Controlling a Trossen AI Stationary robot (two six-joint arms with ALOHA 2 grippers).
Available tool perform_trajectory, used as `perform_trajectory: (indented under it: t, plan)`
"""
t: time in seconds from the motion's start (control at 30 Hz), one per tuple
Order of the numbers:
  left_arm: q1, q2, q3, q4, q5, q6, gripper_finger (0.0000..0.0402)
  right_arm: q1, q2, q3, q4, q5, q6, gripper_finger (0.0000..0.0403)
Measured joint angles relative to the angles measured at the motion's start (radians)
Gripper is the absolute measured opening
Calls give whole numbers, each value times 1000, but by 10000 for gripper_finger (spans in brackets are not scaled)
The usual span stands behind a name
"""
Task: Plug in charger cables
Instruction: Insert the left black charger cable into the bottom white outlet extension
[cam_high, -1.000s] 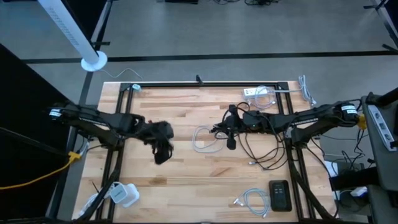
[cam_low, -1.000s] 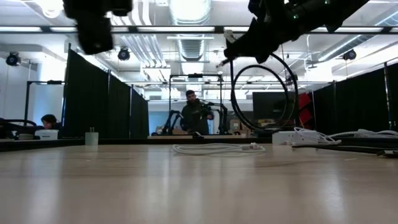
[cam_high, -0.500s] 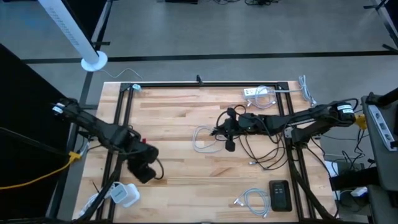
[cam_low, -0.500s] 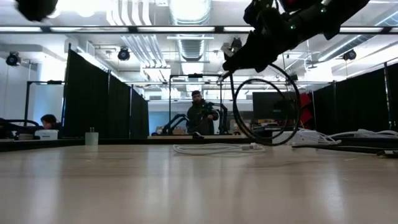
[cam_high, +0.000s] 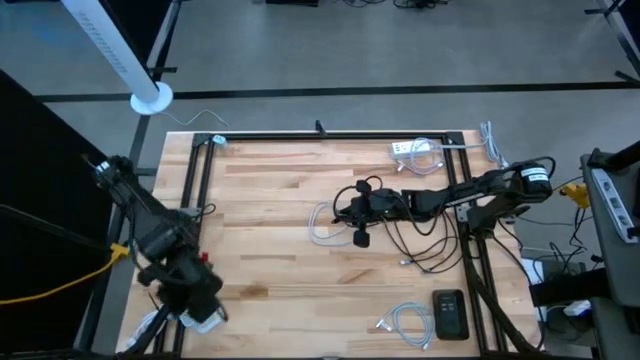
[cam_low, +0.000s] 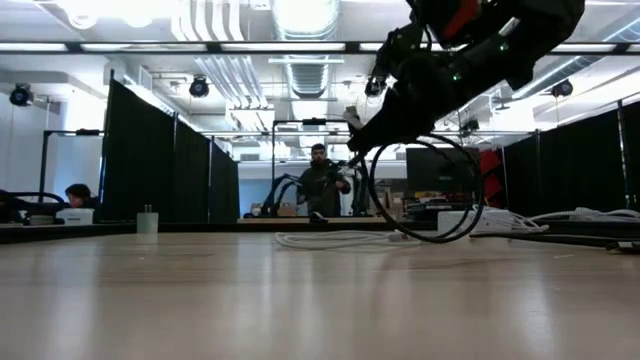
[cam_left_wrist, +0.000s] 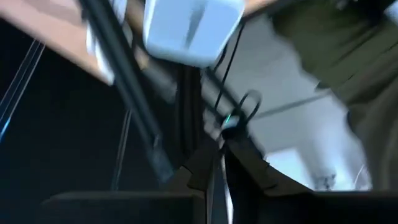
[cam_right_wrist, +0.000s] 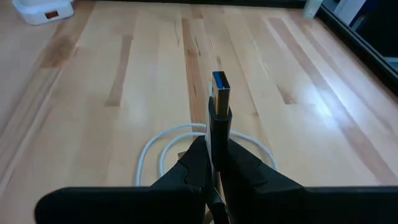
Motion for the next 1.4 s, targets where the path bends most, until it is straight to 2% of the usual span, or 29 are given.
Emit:
perform_trajectory:
  t: [0.2,0.37,0.63,0.87,1.13,1.4]
  plan:
    - [-51,68,-10,29,27,41,25,-2,21,0,13,1,0,16]
    - [-53,124,-32,17,38,204,25,-2,-2,1,16,1,-1,16]
    - [-64,186,-139,10,128,418,25,-2,-5,7,15,1,-12,16]
    - [-61,192,-191,21,31,511,25,-2,-6,7,14,0,-26,16]
    - [-25,186,-193,18,-39,567,25,-2,-31,8,11,1,-54,16]
    - [-15,180,-178,25,-82,559,25,-3,-75,8,11,1,-80,16]
